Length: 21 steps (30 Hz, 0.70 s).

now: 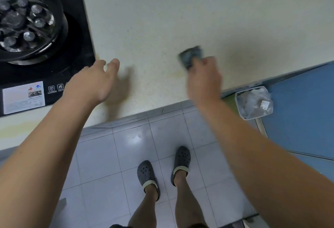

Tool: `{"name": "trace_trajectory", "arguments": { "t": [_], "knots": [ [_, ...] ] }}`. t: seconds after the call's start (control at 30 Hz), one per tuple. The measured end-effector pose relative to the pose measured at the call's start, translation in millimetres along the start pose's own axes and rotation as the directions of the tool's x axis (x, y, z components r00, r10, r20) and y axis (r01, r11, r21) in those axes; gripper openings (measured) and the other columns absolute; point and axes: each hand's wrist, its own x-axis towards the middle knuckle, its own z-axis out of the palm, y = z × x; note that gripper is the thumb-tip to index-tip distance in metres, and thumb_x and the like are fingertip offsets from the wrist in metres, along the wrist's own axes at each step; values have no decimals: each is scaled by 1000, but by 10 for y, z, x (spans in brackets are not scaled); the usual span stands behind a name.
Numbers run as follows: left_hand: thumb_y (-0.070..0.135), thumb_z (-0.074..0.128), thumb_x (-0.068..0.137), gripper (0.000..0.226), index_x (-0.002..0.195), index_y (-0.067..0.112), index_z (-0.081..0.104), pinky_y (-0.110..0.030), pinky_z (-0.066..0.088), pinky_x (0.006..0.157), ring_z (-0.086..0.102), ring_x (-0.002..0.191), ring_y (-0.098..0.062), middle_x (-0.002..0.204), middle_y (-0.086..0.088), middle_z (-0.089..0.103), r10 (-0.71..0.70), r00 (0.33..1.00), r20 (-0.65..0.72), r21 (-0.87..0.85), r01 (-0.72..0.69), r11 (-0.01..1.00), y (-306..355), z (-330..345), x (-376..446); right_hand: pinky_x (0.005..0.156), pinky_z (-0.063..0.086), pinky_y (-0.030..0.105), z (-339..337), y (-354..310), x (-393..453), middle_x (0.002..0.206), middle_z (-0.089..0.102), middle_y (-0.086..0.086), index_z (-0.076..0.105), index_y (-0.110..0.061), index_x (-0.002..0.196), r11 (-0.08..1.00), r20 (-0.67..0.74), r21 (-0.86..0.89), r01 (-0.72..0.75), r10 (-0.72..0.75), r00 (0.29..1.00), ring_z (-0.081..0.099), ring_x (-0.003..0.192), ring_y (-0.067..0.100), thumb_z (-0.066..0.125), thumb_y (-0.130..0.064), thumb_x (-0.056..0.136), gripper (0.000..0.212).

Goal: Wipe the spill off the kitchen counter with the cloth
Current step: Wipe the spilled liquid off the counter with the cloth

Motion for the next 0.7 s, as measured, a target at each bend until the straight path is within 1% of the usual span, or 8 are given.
{"name": "trace_trajectory", "arguments": {
  "t": [0.07, 0.13, 0.23, 0.3, 0.4, 0.53, 0.63, 0.7],
  "knots": [
    [56, 14, 105, 64, 153, 20, 38, -54, 34, 111, 40, 140, -41, 162, -8, 38, 14, 1000, -3, 17, -14, 1000, 17, -5, 24, 77, 47, 43, 173, -605, -421, 112, 57, 11, 66, -19, 123, 981, 53, 81, 175, -180, 982, 59, 97, 37, 61, -17, 92, 31],
    [57, 14, 100, 66, 147, 18, 39, -54, 36, 107, 42, 135, -44, 159, -13, 38, 28, 999, 17, 25, -29, 999, -24, -2, 55, 80, 45, 42, 253, -1063, -750, 113, 55, 5, 67, -25, 125, 930, 130, 125, 345, -360, 924, 57, 102, 31, 68, -21, 86, 39],
    [66, 13, 89, 81, 146, 15, 40, -55, 37, 102, 44, 133, -45, 156, -16, 42, 24, 1000, 17, 14, -24, 1000, -31, 14, 71, 80, 45, 41, 217, -985, -714, 108, 53, 1, 68, -28, 118, 885, 130, 170, 434, -457, 880, 57, 98, 28, 67, -23, 88, 30],
    [67, 15, 99, 79, 154, 16, 40, -53, 33, 110, 40, 141, -41, 162, -11, 39, -7, 1000, 9, -22, 7, 1000, -19, 37, 66, 77, 48, 42, 155, -588, -433, 106, 55, 4, 68, -26, 125, 915, 77, 141, 379, -392, 917, 58, 93, 30, 64, -22, 92, 33],
    [69, 14, 101, 80, 157, 17, 38, -50, 31, 112, 38, 145, -38, 162, -10, 40, 1, 1000, 5, -57, 0, 998, 0, 54, 11, 78, 54, 47, -62, 266, 116, 115, 56, 14, 64, -18, 129, 993, 17, 3, 119, -119, 993, 61, 94, 39, 52, -23, 99, 32],
    [62, 18, 106, 69, 157, 22, 40, -48, 28, 116, 36, 147, -39, 162, -9, 41, -3, 1000, -22, -119, 0, 993, -117, -5, -50, 93, 50, 52, -334, 1147, 464, 129, 49, 20, 62, -13, 120, 985, -37, -39, -168, 166, 985, 60, 102, 45, 44, -29, 103, 30],
    [61, 22, 106, 65, 157, 26, 42, -44, 26, 118, 34, 149, -34, 161, -7, 43, -14, 999, -46, -231, 3, 973, -176, -71, -130, 97, 48, 51, -329, 1131, 454, 131, 47, 19, 62, -11, 121, 963, -12, -25, -267, 267, 964, 60, 101, 44, 42, -29, 104, 32],
    [60, 24, 106, 62, 155, 27, 45, -40, 28, 113, 37, 147, -30, 158, -6, 47, -30, 999, -42, -308, 15, 951, -238, -108, -189, 95, 49, 50, -263, 792, 357, 130, 46, 19, 62, -7, 121, 972, 7, 10, -236, 236, 972, 60, 99, 44, 42, -27, 105, 32]
  ]
}}
